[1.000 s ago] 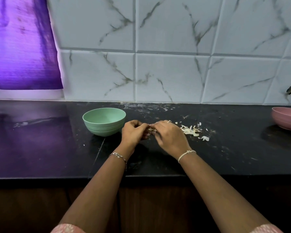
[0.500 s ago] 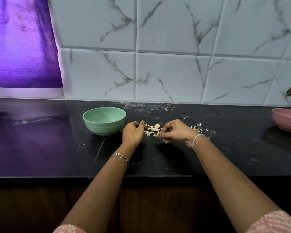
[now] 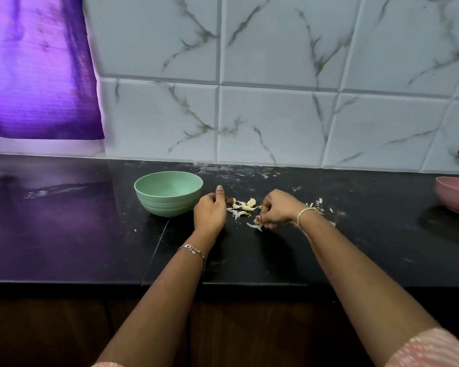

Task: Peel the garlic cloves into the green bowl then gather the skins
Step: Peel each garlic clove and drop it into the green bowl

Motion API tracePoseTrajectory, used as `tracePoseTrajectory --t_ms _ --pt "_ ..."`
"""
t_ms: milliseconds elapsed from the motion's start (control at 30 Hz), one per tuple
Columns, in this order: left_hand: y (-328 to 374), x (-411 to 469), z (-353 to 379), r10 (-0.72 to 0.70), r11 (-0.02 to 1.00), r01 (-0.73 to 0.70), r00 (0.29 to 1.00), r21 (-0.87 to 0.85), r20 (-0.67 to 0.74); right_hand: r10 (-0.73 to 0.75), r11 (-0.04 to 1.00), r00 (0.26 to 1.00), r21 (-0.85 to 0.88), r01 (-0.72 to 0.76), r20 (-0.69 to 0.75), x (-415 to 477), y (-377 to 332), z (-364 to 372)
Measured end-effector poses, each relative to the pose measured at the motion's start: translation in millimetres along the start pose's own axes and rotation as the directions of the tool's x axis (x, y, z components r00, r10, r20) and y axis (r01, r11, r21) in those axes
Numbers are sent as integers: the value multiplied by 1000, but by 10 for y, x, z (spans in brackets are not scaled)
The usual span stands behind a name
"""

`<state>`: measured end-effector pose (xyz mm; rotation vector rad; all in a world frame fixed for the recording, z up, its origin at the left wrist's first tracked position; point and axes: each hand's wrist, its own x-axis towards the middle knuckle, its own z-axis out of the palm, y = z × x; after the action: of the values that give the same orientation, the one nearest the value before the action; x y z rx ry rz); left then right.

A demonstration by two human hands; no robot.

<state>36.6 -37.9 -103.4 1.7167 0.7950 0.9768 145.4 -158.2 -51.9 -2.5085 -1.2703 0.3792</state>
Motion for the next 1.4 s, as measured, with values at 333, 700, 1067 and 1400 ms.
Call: tracePoseTrajectory --t_ms 333,700,1067,1400 --pt "-53 56 38 1 1000 0 995 -14 97 22 973 1000 229 -22 1 59 125 47" --pt "-27 -16 62 168 986 -159 944 -58 283 -27 746 937 618 251 -347 129 84 313" --pt "-91 23 89 282 929 -311 946 202 159 -81 676 882 625 391 -464 110 133 482" --pt "-112 32 98 269 955 -284 950 85 156 -26 597 908 723 349 -417 22 74 470"
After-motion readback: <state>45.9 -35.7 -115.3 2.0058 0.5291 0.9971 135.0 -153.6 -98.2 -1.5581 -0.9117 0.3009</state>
